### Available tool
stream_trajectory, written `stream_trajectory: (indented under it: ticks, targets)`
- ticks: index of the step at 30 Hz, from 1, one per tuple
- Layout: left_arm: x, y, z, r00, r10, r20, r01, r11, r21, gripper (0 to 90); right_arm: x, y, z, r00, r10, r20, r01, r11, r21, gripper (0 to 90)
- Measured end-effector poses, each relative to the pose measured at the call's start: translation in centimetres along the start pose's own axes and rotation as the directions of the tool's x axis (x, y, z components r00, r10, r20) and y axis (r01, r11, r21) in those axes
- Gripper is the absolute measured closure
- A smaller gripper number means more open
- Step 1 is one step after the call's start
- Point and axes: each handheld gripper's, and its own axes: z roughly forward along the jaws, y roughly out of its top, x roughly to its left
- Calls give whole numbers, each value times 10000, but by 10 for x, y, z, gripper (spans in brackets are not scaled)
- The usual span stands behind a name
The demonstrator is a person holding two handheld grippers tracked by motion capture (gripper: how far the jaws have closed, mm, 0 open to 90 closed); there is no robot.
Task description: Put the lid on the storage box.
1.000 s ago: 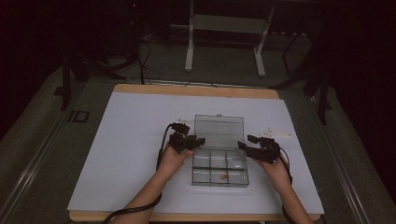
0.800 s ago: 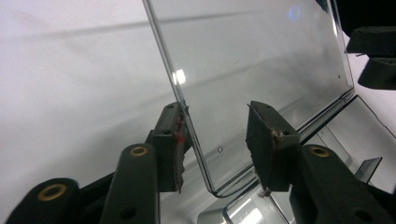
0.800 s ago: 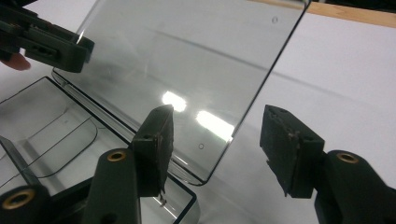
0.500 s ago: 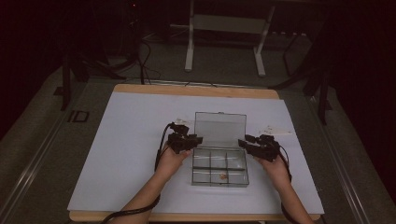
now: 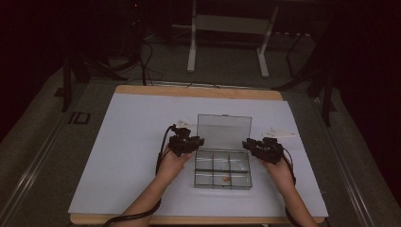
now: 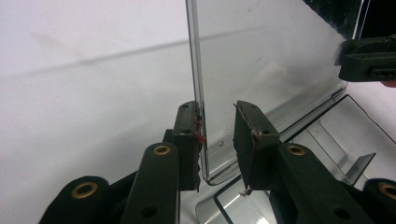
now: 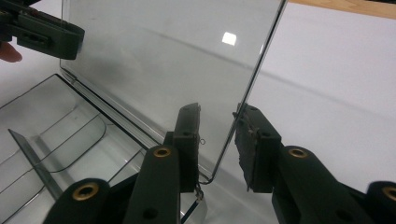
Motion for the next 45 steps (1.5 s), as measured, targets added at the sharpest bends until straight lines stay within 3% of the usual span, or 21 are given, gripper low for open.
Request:
stream_trajectory:
  ticks: [15,35,39,45]
  targets:
    - [2,1,-7,9986,129,513,-117,9996,-244,724,2,5,-9,9997,-237,-113,234,9994,-264,709]
    - [-1,1,-11,9974,534,485,-522,9983,-267,700,5,6,-17,9993,-342,-180,331,9976,-606,711]
    - [-3,-1,-17,9964,657,534,-629,9966,-539,697,6,4,-20,9988,-401,-264,383,9970,-670,733]
    - [-8,-1,-27,9945,1010,277,-987,9924,-734,716,9,3,-23,9979,-580,-287,560,9962,-672,749]
